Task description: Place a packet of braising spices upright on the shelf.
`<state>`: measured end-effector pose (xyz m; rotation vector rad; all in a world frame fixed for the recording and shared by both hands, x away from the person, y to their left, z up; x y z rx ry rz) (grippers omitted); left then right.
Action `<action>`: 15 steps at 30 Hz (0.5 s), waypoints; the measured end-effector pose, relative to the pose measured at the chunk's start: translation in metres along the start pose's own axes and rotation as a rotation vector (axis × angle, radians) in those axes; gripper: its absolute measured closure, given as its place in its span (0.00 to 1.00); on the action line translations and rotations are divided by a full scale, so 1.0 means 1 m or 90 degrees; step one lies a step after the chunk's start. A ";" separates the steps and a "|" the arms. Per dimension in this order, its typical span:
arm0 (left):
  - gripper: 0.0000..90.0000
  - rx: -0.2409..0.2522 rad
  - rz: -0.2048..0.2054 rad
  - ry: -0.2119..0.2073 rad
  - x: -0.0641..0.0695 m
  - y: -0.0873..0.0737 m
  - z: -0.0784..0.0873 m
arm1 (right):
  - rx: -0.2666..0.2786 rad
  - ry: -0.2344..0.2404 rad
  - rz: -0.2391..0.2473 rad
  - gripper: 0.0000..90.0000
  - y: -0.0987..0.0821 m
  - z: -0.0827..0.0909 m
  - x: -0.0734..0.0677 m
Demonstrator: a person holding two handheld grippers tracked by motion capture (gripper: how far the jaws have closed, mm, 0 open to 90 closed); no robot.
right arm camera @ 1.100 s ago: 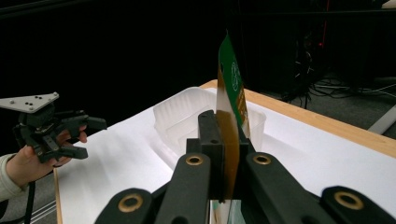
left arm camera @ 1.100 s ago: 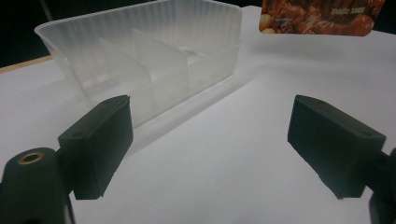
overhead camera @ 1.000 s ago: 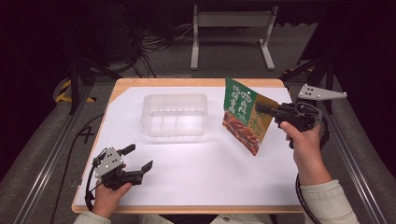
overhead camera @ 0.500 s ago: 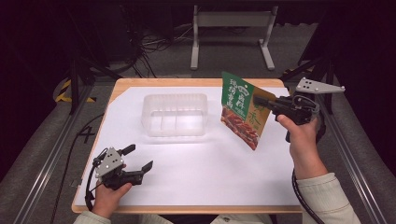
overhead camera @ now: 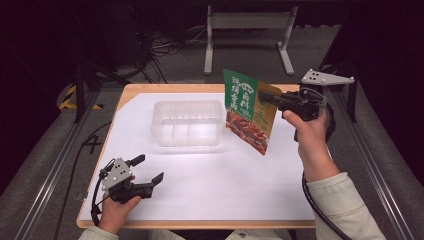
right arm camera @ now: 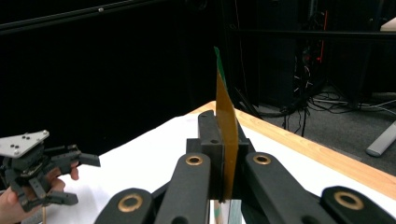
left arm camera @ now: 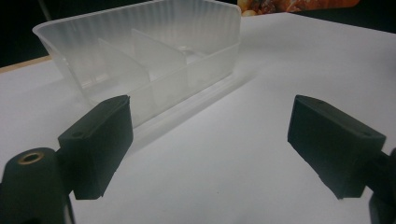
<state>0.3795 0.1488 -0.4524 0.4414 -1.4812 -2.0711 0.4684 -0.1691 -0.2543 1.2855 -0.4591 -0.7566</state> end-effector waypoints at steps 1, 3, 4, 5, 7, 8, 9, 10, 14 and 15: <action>0.17 0.002 0.000 -0.001 0.000 0.000 0.000 | 0.000 -0.001 0.001 1.00 0.002 -0.002 -0.001; 0.17 0.002 0.000 -0.001 0.000 0.000 0.000 | 0.003 -0.003 0.002 1.00 0.007 -0.007 -0.004; 0.17 0.002 0.000 -0.001 0.000 0.000 0.000 | 0.002 -0.006 0.002 1.00 0.009 -0.009 -0.005; 0.17 0.002 -0.001 -0.001 0.000 0.000 0.000 | 0.004 -0.005 0.001 1.00 0.011 -0.012 -0.006; 0.17 0.002 -0.001 -0.001 0.000 0.000 0.000 | 0.006 -0.006 0.001 1.00 0.014 -0.016 -0.008; 0.17 0.002 -0.001 -0.001 0.000 0.000 0.000 | 0.006 -0.005 -0.001 1.00 0.016 -0.019 -0.009; 0.17 0.002 -0.001 -0.001 0.000 0.000 0.000 | 0.008 -0.006 0.000 1.00 0.017 -0.021 -0.010; 0.17 0.002 -0.001 -0.002 0.000 0.000 0.000 | 0.009 -0.008 -0.001 1.00 0.019 -0.022 -0.010; 0.17 0.001 -0.001 -0.002 0.000 0.000 0.000 | 0.016 -0.011 0.002 1.00 0.023 -0.029 -0.012; 0.17 0.001 -0.001 -0.002 0.000 0.000 0.000 | 0.016 -0.013 0.002 1.00 0.024 -0.031 -0.012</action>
Point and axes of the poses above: each handheld gripper's, and its own axes: z roughly backward along the jaws, y roughly out of its top, x roughly to its right, the point moved 10 cm from there along -z, roughly forward along the jaws, and after that the axes turned 9 degrees about -y, right-handed, at the moved point
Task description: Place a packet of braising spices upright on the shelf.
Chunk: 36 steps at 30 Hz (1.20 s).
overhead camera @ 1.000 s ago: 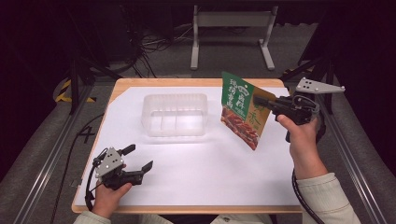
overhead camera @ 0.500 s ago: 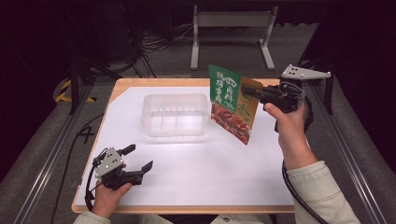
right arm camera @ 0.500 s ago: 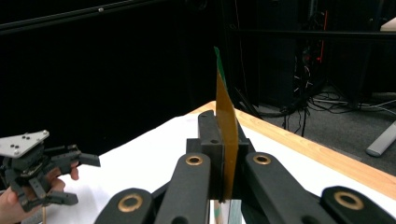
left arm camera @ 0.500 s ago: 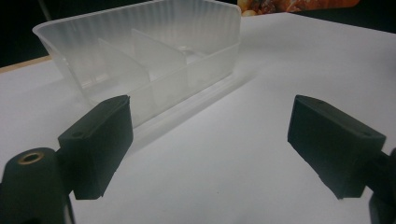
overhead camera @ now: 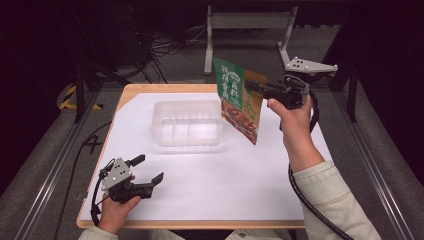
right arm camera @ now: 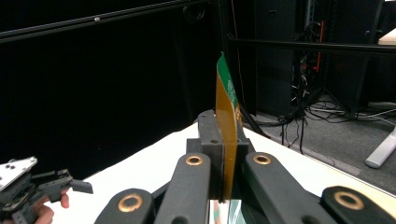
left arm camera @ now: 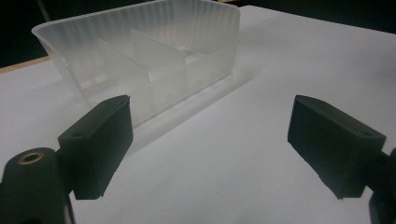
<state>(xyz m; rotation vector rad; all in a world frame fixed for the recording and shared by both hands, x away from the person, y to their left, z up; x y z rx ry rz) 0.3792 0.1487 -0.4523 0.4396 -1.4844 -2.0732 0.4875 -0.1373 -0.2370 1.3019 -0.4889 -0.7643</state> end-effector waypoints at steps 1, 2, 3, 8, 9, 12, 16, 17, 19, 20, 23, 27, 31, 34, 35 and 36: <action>0.17 0.000 0.000 0.000 0.000 0.000 0.000 | 0.001 -0.002 0.001 1.00 0.001 -0.002 0.000; 0.17 0.001 0.000 0.000 0.000 0.000 0.000 | 0.001 -0.002 -0.001 1.00 0.002 -0.004 0.000; 0.17 0.001 0.000 0.000 0.000 0.000 0.000 | 0.001 -0.001 -0.002 1.00 0.003 -0.005 -0.001; 0.17 0.002 0.000 -0.001 0.000 0.000 0.000 | 0.009 0.001 0.001 1.00 0.008 -0.012 -0.004; 0.17 0.002 0.000 -0.001 0.000 0.000 0.000 | 0.012 0.001 0.002 1.00 0.009 -0.013 -0.005; 0.17 0.001 -0.001 0.000 0.001 0.000 0.001 | 0.012 0.001 0.009 1.00 0.011 -0.019 -0.009; 0.17 -0.002 0.000 0.004 0.001 -0.002 0.005 | 0.013 0.001 0.018 1.00 0.012 -0.027 -0.012; 0.17 -0.001 0.002 0.008 0.000 -0.003 0.007 | 0.013 0.001 0.020 1.00 0.012 -0.029 -0.013; 0.17 -0.001 0.003 0.011 0.000 -0.003 0.008 | 0.014 0.000 0.020 1.00 0.013 -0.033 -0.013; 0.17 0.002 0.006 0.012 0.000 -0.004 0.010 | 0.015 -0.001 0.021 1.00 0.013 -0.035 -0.013; 0.17 0.003 0.009 0.018 0.000 -0.005 0.013 | 0.021 0.000 0.016 1.00 0.014 -0.042 -0.014; 0.17 0.000 0.010 0.027 0.000 -0.007 0.019 | 0.027 -0.003 0.012 1.00 0.014 -0.053 -0.015; 0.17 0.003 0.018 0.032 0.000 -0.009 0.024 | 0.030 -0.007 0.009 1.00 0.014 -0.065 -0.016; 0.17 0.004 0.018 0.035 -0.001 -0.010 0.026 | 0.035 -0.009 0.005 1.00 0.015 -0.074 -0.018; 0.17 0.005 0.017 0.037 -0.001 -0.010 0.027 | 0.035 -0.010 0.005 1.00 0.014 -0.076 -0.018; 0.17 0.004 0.017 0.037 -0.001 -0.010 0.027 | 0.035 -0.011 0.004 1.00 0.014 -0.079 -0.019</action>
Point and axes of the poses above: each handheld gripper's, and its own axes: z roughly backward along the jaws, y roughly out of its top, x roughly to its right, the point moved 10 cm from there along -z, roughly forward along the jaws, and after that the axes turned 9 degrees about -y, right-handed, at the moved point
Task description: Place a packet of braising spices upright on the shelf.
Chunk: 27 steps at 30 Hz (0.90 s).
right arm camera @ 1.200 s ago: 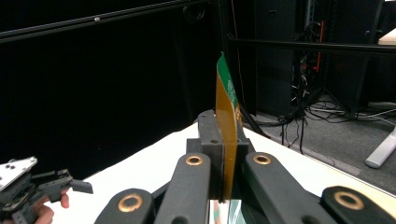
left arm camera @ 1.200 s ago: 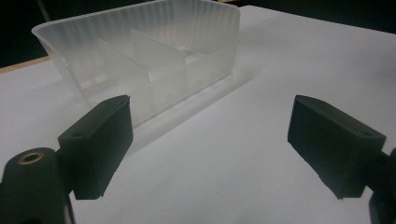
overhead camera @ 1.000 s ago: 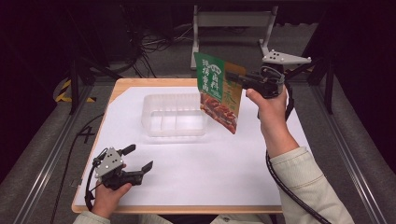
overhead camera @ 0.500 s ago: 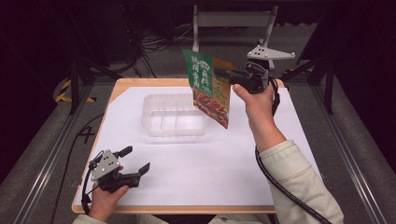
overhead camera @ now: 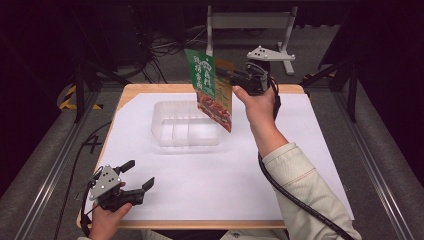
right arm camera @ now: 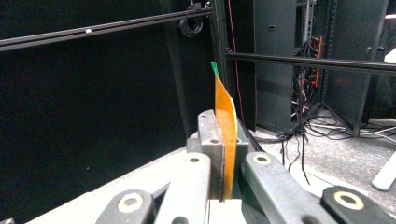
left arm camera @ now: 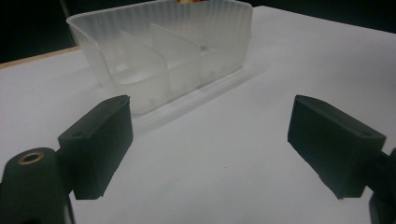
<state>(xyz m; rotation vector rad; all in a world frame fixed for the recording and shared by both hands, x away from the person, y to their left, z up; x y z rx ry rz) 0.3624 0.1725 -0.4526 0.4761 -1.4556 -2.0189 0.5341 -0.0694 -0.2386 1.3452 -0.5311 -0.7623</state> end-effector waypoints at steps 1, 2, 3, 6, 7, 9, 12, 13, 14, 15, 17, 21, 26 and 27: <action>0.17 0.003 0.003 0.000 0.000 0.000 0.000 | 0.001 0.000 -0.001 1.00 0.000 -0.002 -0.001; 0.17 0.004 0.004 0.000 0.000 0.000 0.001 | 0.002 0.000 0.000 1.00 0.000 -0.005 -0.002; 0.17 0.005 0.004 0.000 0.000 0.000 0.001 | 0.002 -0.002 0.000 1.00 0.000 -0.007 -0.002; 0.17 0.005 0.005 -0.001 0.000 0.000 0.001 | 0.008 -0.005 -0.005 1.00 -0.001 -0.014 -0.003; 0.17 0.007 0.005 -0.001 0.000 0.000 0.000 | 0.008 -0.005 -0.005 1.00 -0.001 -0.014 -0.003; 0.17 0.006 0.005 -0.004 0.000 0.001 -0.001 | 0.016 -0.002 -0.007 1.00 -0.002 -0.020 -0.005; 0.17 0.005 0.002 -0.006 0.000 0.001 -0.002 | 0.017 -0.001 -0.007 1.00 -0.003 -0.022 -0.006; 0.17 0.007 0.002 -0.007 0.000 0.002 -0.003 | 0.017 -0.003 -0.007 1.00 -0.004 -0.025 -0.006; 0.17 0.005 0.002 -0.009 0.000 0.002 -0.003 | 0.018 -0.004 -0.007 1.00 -0.004 -0.027 -0.007; 0.17 0.005 0.001 -0.010 0.000 0.002 -0.003 | 0.019 -0.005 -0.007 1.00 -0.005 -0.028 -0.006; 0.17 0.006 0.001 -0.011 0.000 0.002 -0.004 | 0.020 -0.007 -0.009 1.00 -0.006 -0.030 -0.006; 0.17 0.009 0.001 -0.014 0.000 0.003 -0.006 | 0.028 -0.006 -0.009 1.00 -0.008 -0.034 -0.008; 0.17 0.005 0.003 -0.017 0.001 0.003 -0.007 | 0.041 -0.007 -0.012 1.00 -0.013 -0.038 -0.006; 0.17 0.004 0.003 -0.017 0.000 0.003 -0.007 | 0.041 -0.006 -0.010 1.00 -0.015 -0.039 -0.005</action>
Point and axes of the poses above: each handheld gripper's, and its own axes: z roughly backward along the jaws, y roughly out of its top, x roughly to its right, the point moved 10 cm from there along -z, roughly forward along the jaws, and after that the axes turned 9 degrees about -y, right-handed, at the moved point
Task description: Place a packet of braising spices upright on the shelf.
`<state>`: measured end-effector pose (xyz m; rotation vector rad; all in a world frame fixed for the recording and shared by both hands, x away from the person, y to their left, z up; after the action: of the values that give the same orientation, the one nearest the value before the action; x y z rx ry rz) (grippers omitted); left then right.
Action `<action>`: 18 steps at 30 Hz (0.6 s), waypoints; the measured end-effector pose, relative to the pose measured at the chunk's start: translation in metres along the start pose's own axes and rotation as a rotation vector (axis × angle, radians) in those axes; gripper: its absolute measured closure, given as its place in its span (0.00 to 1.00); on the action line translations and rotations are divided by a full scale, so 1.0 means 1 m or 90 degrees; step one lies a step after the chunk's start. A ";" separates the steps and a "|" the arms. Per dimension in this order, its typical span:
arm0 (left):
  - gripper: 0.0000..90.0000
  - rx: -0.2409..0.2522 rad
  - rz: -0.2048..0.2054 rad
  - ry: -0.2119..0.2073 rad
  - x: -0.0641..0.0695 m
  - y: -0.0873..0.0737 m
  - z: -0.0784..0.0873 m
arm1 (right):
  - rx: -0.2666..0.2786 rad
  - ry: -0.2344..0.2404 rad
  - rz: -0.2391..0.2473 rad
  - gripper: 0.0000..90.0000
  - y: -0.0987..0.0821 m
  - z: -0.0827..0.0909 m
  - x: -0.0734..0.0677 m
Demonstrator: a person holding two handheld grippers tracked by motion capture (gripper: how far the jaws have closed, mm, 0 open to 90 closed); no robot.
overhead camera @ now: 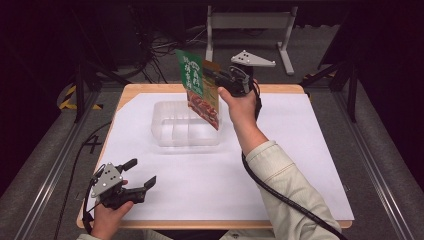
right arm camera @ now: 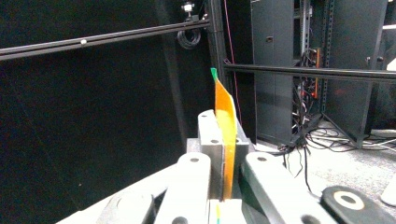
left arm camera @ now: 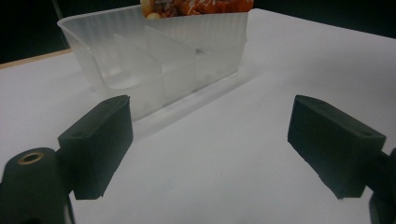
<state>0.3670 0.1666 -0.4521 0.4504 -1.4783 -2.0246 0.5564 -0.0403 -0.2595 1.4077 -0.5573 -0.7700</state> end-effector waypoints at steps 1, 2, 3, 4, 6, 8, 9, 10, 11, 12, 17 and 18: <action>0.17 0.000 0.000 0.000 0.000 0.000 0.000 | 0.002 0.000 -0.002 1.00 -0.001 -0.001 0.001; 0.17 0.003 0.001 0.000 0.000 0.000 0.000 | 0.006 0.001 -0.003 1.00 -0.002 -0.001 0.001; 0.17 0.001 0.001 -0.001 0.000 0.000 0.000 | 0.008 0.002 -0.003 1.00 -0.004 -0.002 0.002; 0.17 0.004 0.002 -0.001 0.000 0.000 0.000 | 0.011 0.003 -0.004 1.00 -0.005 -0.002 0.002; 0.17 0.002 0.001 -0.001 0.000 0.000 0.000 | 0.014 0.003 -0.005 1.00 -0.007 -0.003 0.003; 0.17 0.001 0.001 0.000 0.000 0.000 0.000 | 0.014 0.001 -0.005 1.00 -0.009 -0.003 0.004; 0.17 0.004 0.002 0.000 0.000 0.000 0.000 | 0.015 0.002 -0.004 1.00 -0.009 -0.003 0.004; 0.17 0.004 0.002 0.000 0.000 0.000 0.000 | 0.013 0.000 -0.002 1.00 -0.011 -0.003 0.004; 0.17 0.004 0.002 0.000 0.000 0.000 0.000 | 0.014 -0.001 -0.003 1.00 -0.012 -0.004 0.005; 0.17 0.003 0.002 0.001 0.000 0.000 0.000 | 0.014 -0.001 -0.003 1.00 -0.013 -0.004 0.005; 0.17 0.002 0.002 0.001 0.000 0.000 0.000 | 0.011 -0.003 -0.005 1.00 -0.019 -0.004 0.008; 0.17 0.002 0.002 0.001 0.000 -0.001 0.000 | 0.013 -0.002 -0.005 1.00 -0.019 -0.005 0.008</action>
<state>0.3671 0.1671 -0.4525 0.4507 -1.4804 -2.0188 0.5624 -0.0430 -0.2799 1.4284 -0.5632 -0.7752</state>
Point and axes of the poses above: each handheld gripper's, and its own axes: z roughly backward along the jaws, y roughly out of its top, x roughly to its right, the point moved 10 cm from there along -z, roughly forward along the jaws, and after that the axes turned 9 degrees about -y, right-handed, at the moved point
